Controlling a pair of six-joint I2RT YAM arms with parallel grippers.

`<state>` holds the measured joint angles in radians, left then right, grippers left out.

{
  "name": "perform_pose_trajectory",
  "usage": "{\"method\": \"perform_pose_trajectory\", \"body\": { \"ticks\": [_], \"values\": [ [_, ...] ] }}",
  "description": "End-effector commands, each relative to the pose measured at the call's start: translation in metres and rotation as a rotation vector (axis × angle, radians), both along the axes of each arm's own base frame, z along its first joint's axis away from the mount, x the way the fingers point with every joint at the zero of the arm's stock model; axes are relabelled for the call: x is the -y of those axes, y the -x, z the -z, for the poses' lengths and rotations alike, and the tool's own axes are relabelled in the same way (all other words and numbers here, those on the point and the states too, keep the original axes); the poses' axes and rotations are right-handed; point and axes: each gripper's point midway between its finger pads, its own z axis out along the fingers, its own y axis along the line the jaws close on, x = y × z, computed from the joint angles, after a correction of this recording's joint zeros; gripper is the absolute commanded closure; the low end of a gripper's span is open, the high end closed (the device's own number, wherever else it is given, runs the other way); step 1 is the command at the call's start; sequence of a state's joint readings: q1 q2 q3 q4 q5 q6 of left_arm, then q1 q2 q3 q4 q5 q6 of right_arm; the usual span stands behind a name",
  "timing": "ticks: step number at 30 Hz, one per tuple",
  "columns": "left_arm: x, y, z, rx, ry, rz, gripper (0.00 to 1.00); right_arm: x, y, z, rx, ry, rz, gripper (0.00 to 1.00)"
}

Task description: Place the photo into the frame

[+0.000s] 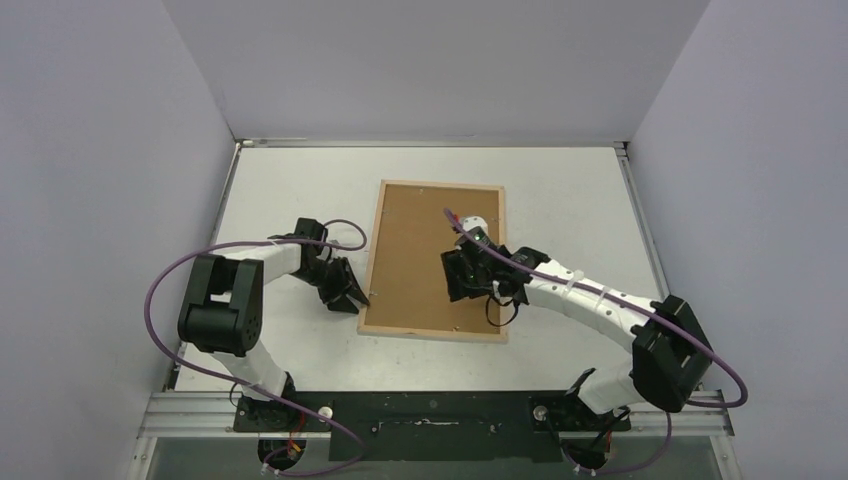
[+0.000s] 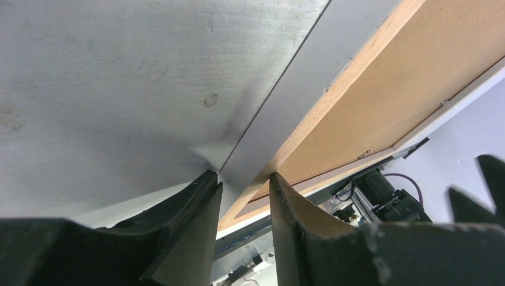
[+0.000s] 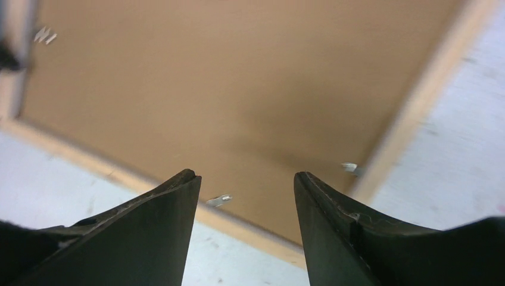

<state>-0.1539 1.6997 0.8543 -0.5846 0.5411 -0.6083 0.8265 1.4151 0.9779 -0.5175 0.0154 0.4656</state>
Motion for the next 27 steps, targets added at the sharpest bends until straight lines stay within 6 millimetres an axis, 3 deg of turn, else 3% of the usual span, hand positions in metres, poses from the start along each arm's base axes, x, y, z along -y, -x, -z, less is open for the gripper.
{"method": "perform_pose_trajectory", "body": {
  "ticks": [1,5,8,11,17,22,27],
  "values": [
    [-0.019,-0.025,-0.004,0.137,-0.127,0.008,0.64,0.08,-0.036,-0.011,0.063,0.089,0.369,0.39],
    [-0.02,-0.033,-0.014,0.192,-0.135,0.003,0.6,0.115,-0.036,-0.004,0.01,0.102,0.49,0.33],
    [-0.022,-0.035,-0.018,0.219,-0.141,0.002,0.58,0.128,-0.026,0.014,-0.095,0.101,0.529,0.32],
    [-0.024,-0.035,-0.02,0.237,-0.152,-0.005,0.56,0.124,-0.014,0.031,-0.196,0.072,0.521,0.32],
    [-0.027,-0.03,-0.022,0.247,-0.168,-0.019,0.52,0.1,0.001,0.048,-0.31,-0.017,0.451,0.38],
    [-0.03,-0.028,-0.029,0.269,-0.181,-0.033,0.46,0.094,0.02,0.064,-0.413,-0.038,0.448,0.38],
    [-0.033,-0.029,-0.041,0.299,-0.191,-0.053,0.45,0.086,0.024,0.061,-0.445,-0.08,0.434,0.39]
  ]
}}
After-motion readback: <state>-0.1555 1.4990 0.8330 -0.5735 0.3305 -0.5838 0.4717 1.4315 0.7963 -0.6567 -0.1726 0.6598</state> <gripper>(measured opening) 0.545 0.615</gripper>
